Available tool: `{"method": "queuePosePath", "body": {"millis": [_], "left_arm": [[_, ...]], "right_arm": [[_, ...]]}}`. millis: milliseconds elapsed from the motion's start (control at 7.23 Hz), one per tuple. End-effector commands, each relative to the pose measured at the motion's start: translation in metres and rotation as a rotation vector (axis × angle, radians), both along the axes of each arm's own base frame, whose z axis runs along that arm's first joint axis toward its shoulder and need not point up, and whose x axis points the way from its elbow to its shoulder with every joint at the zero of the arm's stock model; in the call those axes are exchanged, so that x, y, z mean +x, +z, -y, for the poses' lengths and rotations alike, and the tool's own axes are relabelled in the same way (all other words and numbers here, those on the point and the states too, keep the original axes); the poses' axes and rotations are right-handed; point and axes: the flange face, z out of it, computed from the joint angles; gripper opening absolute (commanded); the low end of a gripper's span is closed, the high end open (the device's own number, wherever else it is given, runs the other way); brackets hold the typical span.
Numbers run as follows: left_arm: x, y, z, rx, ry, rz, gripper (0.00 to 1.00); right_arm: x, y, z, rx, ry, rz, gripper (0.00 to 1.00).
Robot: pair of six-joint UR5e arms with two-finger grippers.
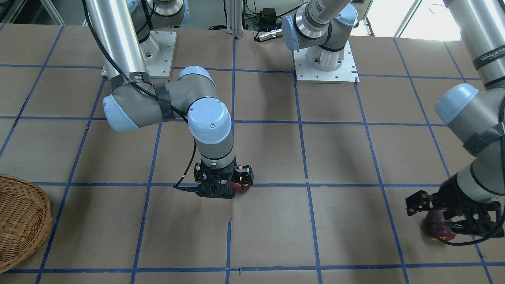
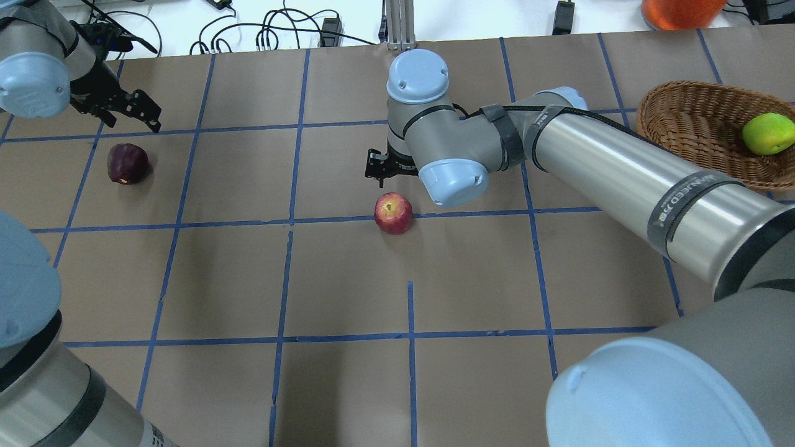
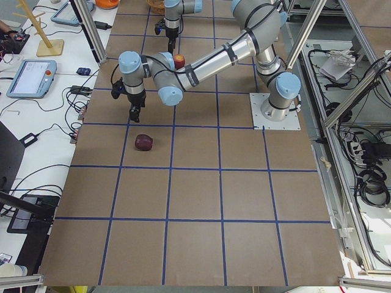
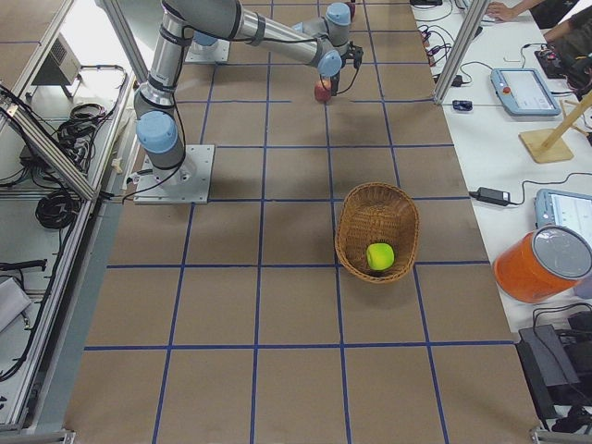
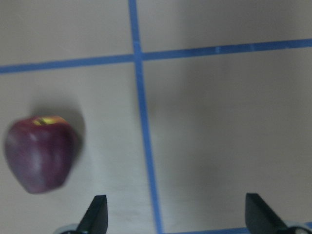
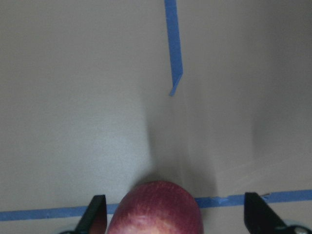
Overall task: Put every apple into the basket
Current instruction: 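Reach the right gripper to the red apple while the left reaches the dark apple, then carry the red apple basketward with the right gripper while the left lifts the dark apple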
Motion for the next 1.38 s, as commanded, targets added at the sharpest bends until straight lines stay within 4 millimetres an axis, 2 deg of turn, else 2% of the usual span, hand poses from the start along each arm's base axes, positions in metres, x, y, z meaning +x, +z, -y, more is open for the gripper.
{"method": "queuePosePath", "body": {"millis": [0, 138, 277, 415, 553, 692, 830, 969, 1107, 1245], "left_arm": [[0.051, -0.042, 0.009, 0.031, 0.003, 0.014, 1.00], [0.058, -0.060, 0.010, 0.073, 0.007, 0.049, 1.00], [0.058, -0.076, 0.011, 0.097, 0.001, 0.043, 1.00], [0.058, -0.093, 0.012, 0.119, 0.002, 0.029, 1.00], [0.059, -0.099, 0.013, 0.124, 0.009, 0.018, 1.00], [0.059, -0.104, 0.012, 0.132, 0.006, 0.013, 1.00], [0.059, -0.108, 0.013, 0.136, 0.001, 0.013, 1.00], [0.060, -0.107, 0.012, 0.136, 0.003, 0.011, 0.73], [0.056, -0.093, 0.008, 0.141, 0.007, 0.011, 0.37], [0.040, -0.077, 0.004, 0.190, 0.004, -0.014, 0.28]], "right_arm": [[0.012, -0.028, -0.008, 0.033, -0.015, -0.012, 1.00], [0.037, -0.047, -0.024, 0.054, 0.030, -0.032, 1.00], [0.039, -0.050, -0.026, 0.027, 0.052, -0.091, 0.87], [0.035, -0.045, -0.025, 0.006, 0.055, -0.128, 0.30], [0.032, -0.032, -0.019, -0.007, 0.053, -0.118, 0.15], [0.006, 0.007, -0.004, -0.048, 0.094, -0.107, 0.15], [-0.062, 0.056, 0.026, -0.034, 0.118, -0.102, 0.14], [-0.151, 0.106, 0.062, -0.046, 0.127, -0.045, 0.14], [-0.247, 0.131, 0.088, -0.021, 0.170, -0.055, 0.12], [-0.341, 0.151, 0.104, -0.048, 0.152, -0.078, 0.11]]}}
